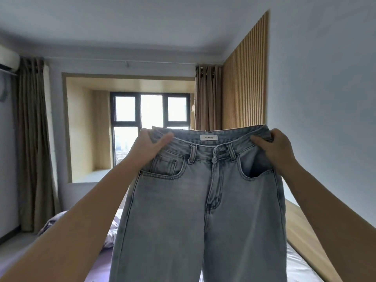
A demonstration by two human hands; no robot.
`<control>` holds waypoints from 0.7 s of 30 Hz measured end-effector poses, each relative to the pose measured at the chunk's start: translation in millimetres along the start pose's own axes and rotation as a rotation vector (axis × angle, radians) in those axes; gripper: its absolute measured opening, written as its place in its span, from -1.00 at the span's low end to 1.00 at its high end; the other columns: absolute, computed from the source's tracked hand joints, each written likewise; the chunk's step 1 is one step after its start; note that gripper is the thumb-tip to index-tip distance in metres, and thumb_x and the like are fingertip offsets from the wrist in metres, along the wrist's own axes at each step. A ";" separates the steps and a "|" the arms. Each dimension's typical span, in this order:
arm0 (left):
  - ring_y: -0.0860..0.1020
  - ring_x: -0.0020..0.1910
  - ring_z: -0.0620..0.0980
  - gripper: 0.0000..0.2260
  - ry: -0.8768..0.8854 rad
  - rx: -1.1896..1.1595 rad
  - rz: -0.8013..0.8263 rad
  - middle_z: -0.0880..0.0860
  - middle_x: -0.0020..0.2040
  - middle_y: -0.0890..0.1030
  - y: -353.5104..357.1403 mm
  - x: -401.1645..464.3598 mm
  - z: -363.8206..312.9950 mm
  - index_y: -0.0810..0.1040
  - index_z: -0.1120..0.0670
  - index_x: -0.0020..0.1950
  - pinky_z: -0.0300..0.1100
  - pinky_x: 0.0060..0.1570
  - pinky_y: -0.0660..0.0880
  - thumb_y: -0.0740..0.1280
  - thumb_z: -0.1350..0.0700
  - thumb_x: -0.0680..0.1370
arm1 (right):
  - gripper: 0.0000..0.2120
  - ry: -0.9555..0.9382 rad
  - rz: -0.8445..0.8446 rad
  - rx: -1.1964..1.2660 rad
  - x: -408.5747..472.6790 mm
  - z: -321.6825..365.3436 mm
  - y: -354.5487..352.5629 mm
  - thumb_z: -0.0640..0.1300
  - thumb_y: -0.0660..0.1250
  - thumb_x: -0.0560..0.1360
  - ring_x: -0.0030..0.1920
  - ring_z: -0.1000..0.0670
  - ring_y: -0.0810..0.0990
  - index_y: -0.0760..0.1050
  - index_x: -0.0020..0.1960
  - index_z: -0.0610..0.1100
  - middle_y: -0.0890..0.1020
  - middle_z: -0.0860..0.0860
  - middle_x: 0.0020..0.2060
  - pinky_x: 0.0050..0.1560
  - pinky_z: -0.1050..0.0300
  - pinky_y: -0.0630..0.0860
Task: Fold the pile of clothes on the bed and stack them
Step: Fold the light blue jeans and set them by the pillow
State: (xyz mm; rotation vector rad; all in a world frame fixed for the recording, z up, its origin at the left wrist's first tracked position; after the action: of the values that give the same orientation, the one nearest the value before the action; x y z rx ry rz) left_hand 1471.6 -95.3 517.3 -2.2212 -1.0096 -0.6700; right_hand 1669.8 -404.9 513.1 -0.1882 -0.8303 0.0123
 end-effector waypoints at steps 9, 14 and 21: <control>0.49 -0.24 0.05 -0.68 0.069 0.166 -0.164 0.19 -0.22 0.55 -48.8 -9.7 11.0 0.53 0.29 -0.13 -0.19 -0.27 0.42 0.43 0.02 0.49 | -0.68 0.076 0.269 0.329 -11.2 7.5 35.3 0.00 0.54 0.28 -0.15 -0.07 0.68 0.58 -0.07 -0.13 0.69 -0.06 -0.15 -0.19 0.11 0.61; 0.45 -0.19 0.03 -0.72 0.014 0.232 -0.178 0.15 -0.17 0.51 -58.8 -17.4 26.8 0.48 0.27 -0.05 -0.16 -0.25 0.35 0.28 0.03 0.59 | -0.90 0.069 0.347 0.345 -25.3 13.8 55.6 -0.08 0.51 0.36 -0.18 -0.01 0.69 0.64 -0.14 -0.04 0.71 0.02 -0.20 -0.28 0.24 0.58; 0.61 -0.12 0.06 -0.72 -0.214 -0.095 -0.244 0.09 -0.10 0.64 -37.5 -49.1 49.0 0.59 0.19 -0.04 -0.03 -0.04 0.56 0.44 -0.03 0.47 | -0.76 0.270 0.106 0.235 -68.4 18.9 103.8 -0.01 0.48 0.41 -0.23 -0.03 0.60 0.46 -0.15 -0.11 0.61 -0.02 -0.25 -0.34 0.17 0.46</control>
State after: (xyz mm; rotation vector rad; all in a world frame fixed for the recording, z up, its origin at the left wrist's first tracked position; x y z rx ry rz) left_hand 1422.9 -65.2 463.1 -2.3101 -1.3996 -0.6033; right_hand 1616.2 -305.6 457.7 -0.0104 -0.5434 0.1800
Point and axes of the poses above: each hand's wrist, its own x-axis towards the middle knuckle, its own y-axis out of the palm, z = x × y, the point moved 6 cm from there along x, towards the middle knuckle
